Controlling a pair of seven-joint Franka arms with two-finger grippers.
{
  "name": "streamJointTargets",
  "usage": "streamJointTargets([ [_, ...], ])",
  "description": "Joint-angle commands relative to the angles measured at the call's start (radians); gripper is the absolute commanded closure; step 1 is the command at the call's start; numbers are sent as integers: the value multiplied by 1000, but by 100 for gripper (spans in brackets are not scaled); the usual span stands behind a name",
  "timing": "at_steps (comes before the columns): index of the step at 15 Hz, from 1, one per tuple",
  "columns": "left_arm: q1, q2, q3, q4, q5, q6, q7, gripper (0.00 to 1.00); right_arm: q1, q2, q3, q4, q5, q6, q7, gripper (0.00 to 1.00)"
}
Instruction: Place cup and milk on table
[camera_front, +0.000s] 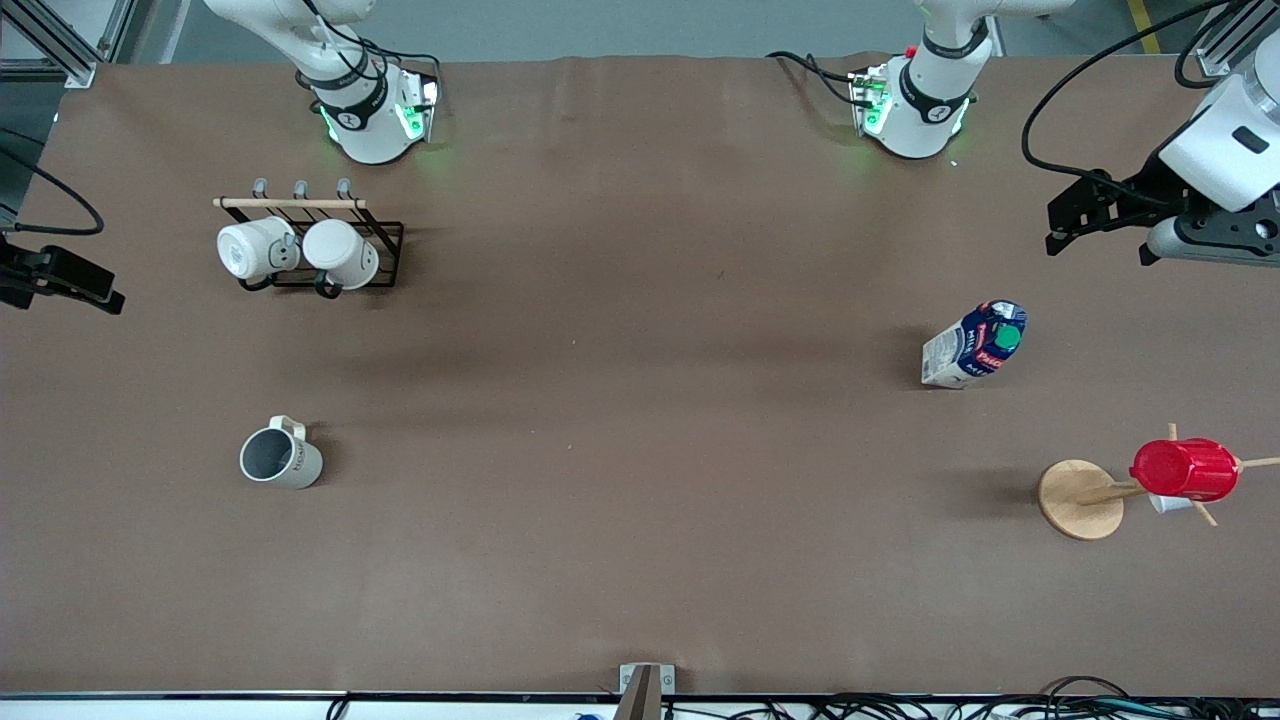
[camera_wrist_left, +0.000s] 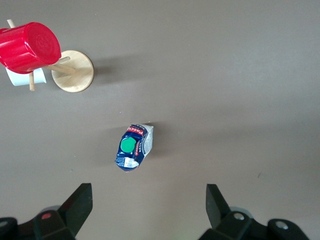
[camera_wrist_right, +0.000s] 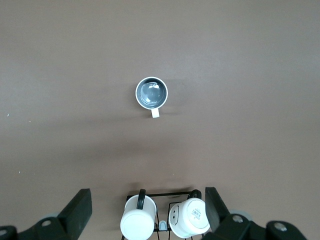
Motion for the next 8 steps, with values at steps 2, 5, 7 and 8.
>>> streamJointTargets([
  [2,7,-4,-3,-1,8,7,7,0,0,-28,-4,-35,10,14,-9,0],
  [5,13,-2,-1,1,1,5,16,0,0,-28,-4,-33,9,14,-9,0],
  [7,13,-2,15,-1,-23,-1,16,0,3,-26,-4,-29,7,11,-9,0],
  [8,13,-2,17,1,-25,1,15,0,5,-26,-4,-27,-10,13,-9,0],
])
